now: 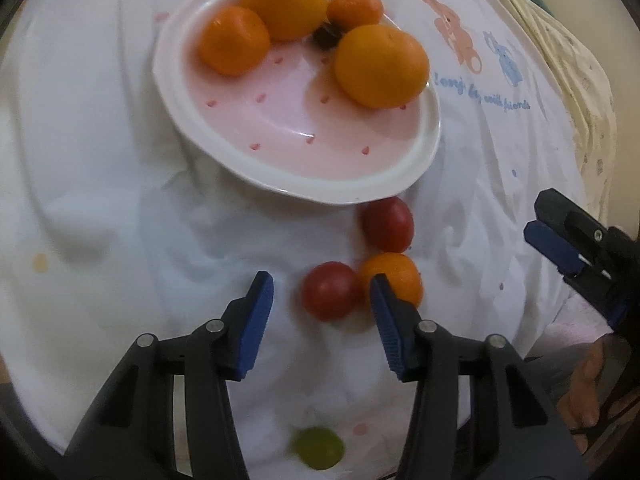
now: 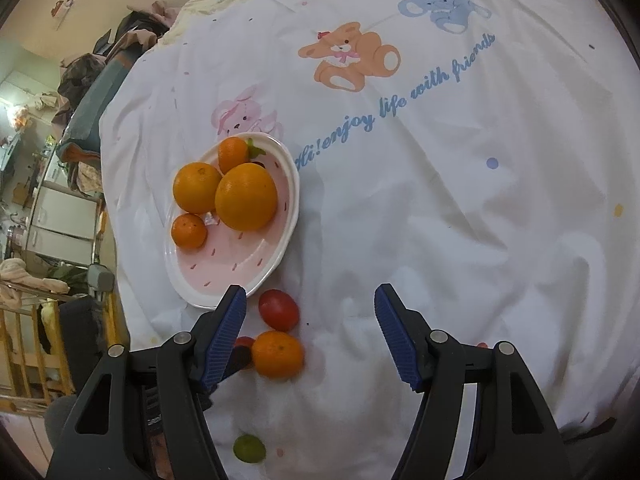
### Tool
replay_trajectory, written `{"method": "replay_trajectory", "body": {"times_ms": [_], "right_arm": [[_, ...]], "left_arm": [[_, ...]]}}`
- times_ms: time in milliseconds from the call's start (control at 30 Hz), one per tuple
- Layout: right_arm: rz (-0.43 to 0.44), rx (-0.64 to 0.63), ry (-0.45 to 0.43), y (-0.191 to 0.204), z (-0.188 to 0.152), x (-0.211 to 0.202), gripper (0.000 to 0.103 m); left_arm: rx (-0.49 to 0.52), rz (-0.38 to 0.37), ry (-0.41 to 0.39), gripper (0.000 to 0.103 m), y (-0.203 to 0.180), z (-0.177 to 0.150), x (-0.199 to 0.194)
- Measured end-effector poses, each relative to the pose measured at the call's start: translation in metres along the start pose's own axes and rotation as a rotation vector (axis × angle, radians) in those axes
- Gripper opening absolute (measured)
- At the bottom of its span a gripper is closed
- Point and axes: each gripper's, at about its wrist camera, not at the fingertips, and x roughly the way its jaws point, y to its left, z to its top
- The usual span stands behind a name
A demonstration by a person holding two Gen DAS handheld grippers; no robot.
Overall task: Organize fruits
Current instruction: 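Grasp a red tomato with the left tool while the right tool grasps a tangerine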
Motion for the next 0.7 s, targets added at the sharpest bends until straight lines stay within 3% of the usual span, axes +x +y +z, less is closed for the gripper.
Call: {"method": "replay_trajectory", "body": {"times_ms": [133, 233, 333, 500, 700], "right_arm": [[0.000, -0.001, 0.005, 0.000, 0.001, 0.002, 0.069], [-0.003, -0.005, 0.008, 0.002, 0.002, 0.004, 0.069], [-0.005, -0.008, 0.007, 0.004, 0.002, 0.004, 0.069], [-0.021, -0.018, 0.010, 0.006, 0.001, 0.007, 0.069], [-0.033, -0.016, 0.007, 0.006, 0.002, 0.007, 0.069]], "left_arm": [[-0.095, -0.116, 0.056, 0.046, 0.010, 0.005, 0.009], [-0.113, -0.132, 0.059, 0.033, 0.012, 0.005, 0.009], [-0.107, -0.104, 0.047, 0.025, 0.014, 0.002, 0.007], [-0.055, -0.057, 0.036, 0.024, 0.012, 0.002, 0.002], [-0.035, 0.027, -0.061, 0.024, 0.018, 0.002, -0.025]]}}
